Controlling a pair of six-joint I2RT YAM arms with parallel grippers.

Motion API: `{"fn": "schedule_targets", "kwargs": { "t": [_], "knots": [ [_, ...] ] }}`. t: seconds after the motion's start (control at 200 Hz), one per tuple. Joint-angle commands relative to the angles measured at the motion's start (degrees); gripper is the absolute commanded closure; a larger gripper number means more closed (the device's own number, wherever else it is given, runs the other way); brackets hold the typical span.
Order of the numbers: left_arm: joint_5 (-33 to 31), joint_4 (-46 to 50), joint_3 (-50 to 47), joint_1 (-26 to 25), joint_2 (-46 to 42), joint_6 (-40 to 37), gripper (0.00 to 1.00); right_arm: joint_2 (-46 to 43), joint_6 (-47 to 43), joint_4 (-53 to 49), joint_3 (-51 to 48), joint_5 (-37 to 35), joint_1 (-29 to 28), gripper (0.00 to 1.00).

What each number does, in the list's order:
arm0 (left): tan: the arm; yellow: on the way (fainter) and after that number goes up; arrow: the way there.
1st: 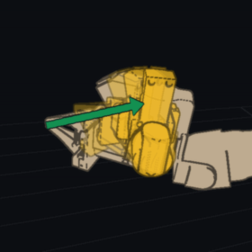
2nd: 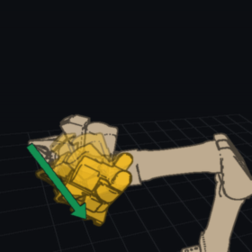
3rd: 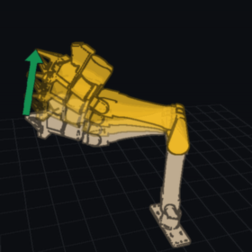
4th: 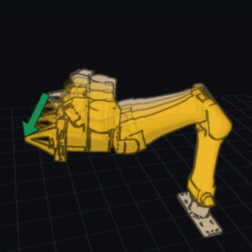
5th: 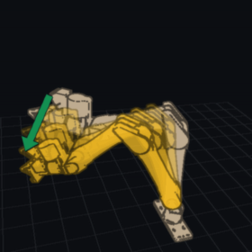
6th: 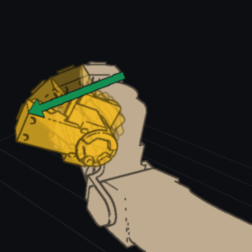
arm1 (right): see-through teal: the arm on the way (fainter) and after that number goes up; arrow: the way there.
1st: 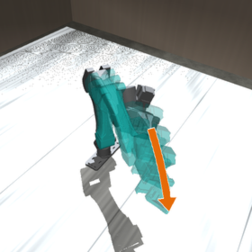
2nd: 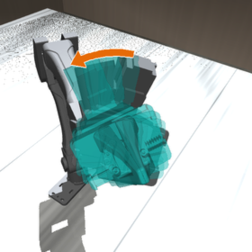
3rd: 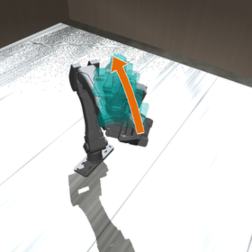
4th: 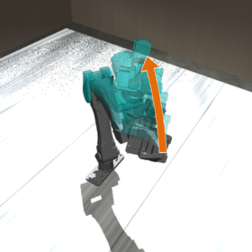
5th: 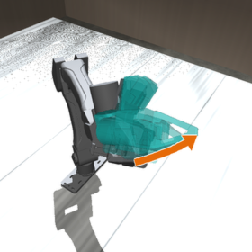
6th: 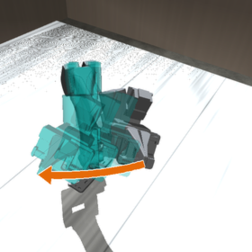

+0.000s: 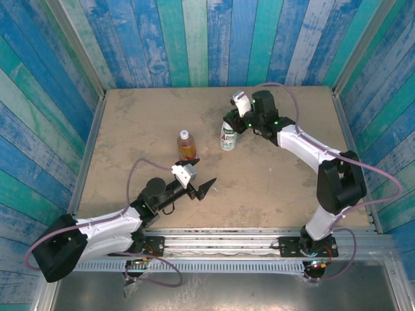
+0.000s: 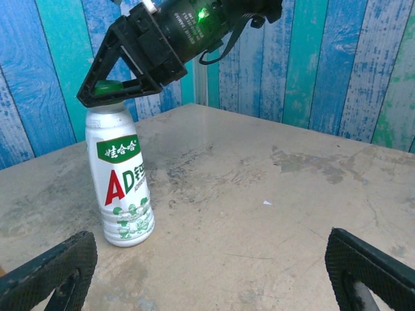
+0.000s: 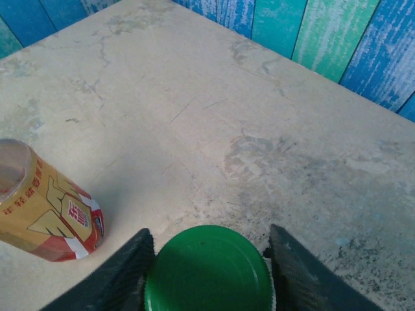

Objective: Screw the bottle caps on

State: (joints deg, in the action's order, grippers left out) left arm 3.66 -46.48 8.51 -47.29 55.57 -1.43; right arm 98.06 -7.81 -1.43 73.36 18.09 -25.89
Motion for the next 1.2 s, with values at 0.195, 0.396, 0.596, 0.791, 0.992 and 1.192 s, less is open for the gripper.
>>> {"fn": "schedule_targets", "kwargs": {
  "t": [0.195,0.396,0.596,0.791,0.992,1.192],
  "knots": [
    [-6.13,10.59,5.84,2.64,-3.23,-0.97,0.06,-2.31,-1.29,-0.61,2.17,-1.58,0.40,0.26],
    [-7.00,15.97,11.84,8.80,-6.43,-2.96,0.06,-8.93,0.38,2.54,-2.85,-5.26,2.02,0.14],
    [-9.62,18.92,18.45,16.03,-5.80,-4.20,0.06,-20.11,2.46,9.60,-15.31,-14.83,4.01,0.00],
    [-12.03,20.65,20.17,27.11,-3.37,-1.30,0.06,-30.24,5.01,16.84,-29.81,-22.94,9.13,0.00],
    [-11.82,15.66,13.13,37.92,-2.10,2.15,0.06,-34.79,4.31,23.77,-42.71,-27.98,15.28,0.00],
    [-14.79,6.41,5.22,42.01,4.28,3.05,0.06,-31.18,4.67,32.52,-49.30,-29.76,17.93,0.00]
  ]
}}
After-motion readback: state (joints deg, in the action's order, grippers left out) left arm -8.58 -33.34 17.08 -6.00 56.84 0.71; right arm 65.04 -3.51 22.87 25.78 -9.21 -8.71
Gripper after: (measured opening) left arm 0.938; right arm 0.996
